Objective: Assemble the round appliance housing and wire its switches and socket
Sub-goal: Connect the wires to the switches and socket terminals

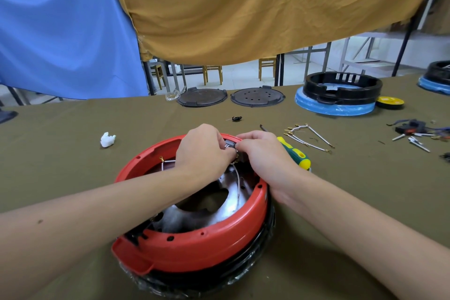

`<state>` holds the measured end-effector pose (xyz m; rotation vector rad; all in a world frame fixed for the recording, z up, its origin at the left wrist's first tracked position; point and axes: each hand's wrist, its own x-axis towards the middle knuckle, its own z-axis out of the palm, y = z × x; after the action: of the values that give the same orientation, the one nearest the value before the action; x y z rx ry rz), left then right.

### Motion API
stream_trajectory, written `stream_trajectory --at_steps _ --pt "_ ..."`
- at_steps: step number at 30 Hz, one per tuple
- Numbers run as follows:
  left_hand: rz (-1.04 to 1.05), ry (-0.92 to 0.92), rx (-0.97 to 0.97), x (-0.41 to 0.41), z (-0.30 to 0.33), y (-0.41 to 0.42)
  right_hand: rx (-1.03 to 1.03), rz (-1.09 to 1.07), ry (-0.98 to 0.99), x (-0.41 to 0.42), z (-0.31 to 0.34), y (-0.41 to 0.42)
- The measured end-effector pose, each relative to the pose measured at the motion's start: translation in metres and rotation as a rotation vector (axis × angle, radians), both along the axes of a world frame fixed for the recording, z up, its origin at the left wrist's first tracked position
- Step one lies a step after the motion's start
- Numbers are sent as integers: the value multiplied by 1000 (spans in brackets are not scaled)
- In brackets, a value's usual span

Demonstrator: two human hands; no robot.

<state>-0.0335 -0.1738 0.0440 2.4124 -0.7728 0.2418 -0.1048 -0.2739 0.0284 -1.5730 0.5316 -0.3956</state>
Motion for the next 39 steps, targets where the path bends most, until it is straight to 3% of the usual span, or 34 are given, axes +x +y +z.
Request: stream_trajectory --at_steps 16,21,23,26,34,39 --pt "-111 184 -13 8 24 36 -19 27 12 -4 2 -4" --pt "48 25 78 33 25 89 -4 46 14 -2 5 -9" --pt "113 115 80 40 18 107 -2 57 7 -1 5 -11" --pt "35 367 3 41 13 113 -19 71 -2 0 7 -17" --pt "-40 526 -217 59 15 100 -64 235 -50 3 11 -52" --pt "-103 768 -629 63 1 100 -30 -85 -180 5 17 -102"
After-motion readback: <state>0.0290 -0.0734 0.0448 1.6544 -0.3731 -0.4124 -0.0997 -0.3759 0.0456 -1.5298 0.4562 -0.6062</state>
